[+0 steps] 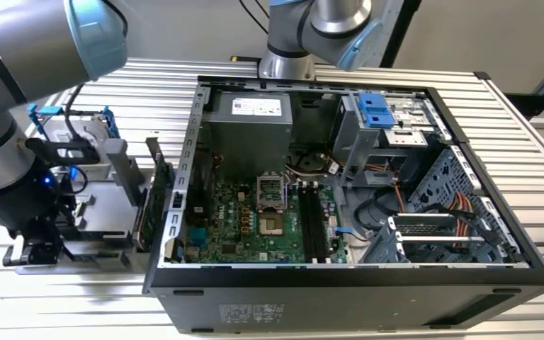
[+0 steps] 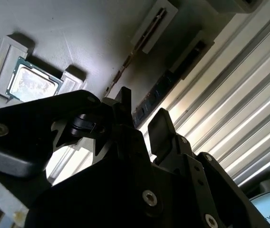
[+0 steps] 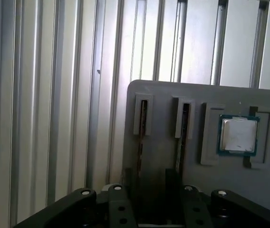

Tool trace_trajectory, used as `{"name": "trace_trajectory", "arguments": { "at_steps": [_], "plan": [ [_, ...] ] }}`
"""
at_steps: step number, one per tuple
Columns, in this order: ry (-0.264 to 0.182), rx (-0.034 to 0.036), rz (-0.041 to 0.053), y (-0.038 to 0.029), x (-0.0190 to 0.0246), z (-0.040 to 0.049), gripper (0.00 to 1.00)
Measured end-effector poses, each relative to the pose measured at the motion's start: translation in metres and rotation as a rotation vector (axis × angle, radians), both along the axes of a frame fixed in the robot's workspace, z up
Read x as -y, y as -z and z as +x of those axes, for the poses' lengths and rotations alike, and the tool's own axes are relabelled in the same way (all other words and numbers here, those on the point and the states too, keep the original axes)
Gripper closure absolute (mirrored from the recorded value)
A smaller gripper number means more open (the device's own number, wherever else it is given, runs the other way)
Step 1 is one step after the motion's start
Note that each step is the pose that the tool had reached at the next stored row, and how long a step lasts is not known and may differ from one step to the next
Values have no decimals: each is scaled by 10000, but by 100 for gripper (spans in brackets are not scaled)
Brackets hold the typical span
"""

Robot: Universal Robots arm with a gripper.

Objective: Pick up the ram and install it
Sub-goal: 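Pick up the ram and move it above insertion slot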

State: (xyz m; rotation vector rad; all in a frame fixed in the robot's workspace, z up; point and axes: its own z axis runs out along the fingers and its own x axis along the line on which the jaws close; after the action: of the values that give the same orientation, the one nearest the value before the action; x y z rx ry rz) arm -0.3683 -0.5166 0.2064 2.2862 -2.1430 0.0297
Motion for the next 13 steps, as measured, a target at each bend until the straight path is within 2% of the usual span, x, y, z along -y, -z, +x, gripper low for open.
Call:
{"name": "trace_trajectory", "arguments": {
  "at_steps": [7, 13],
  "plan": [
    [0, 2, 1, 93, 24, -16, 0],
    [0, 0, 1, 128, 52, -20, 0]
  ]
}}
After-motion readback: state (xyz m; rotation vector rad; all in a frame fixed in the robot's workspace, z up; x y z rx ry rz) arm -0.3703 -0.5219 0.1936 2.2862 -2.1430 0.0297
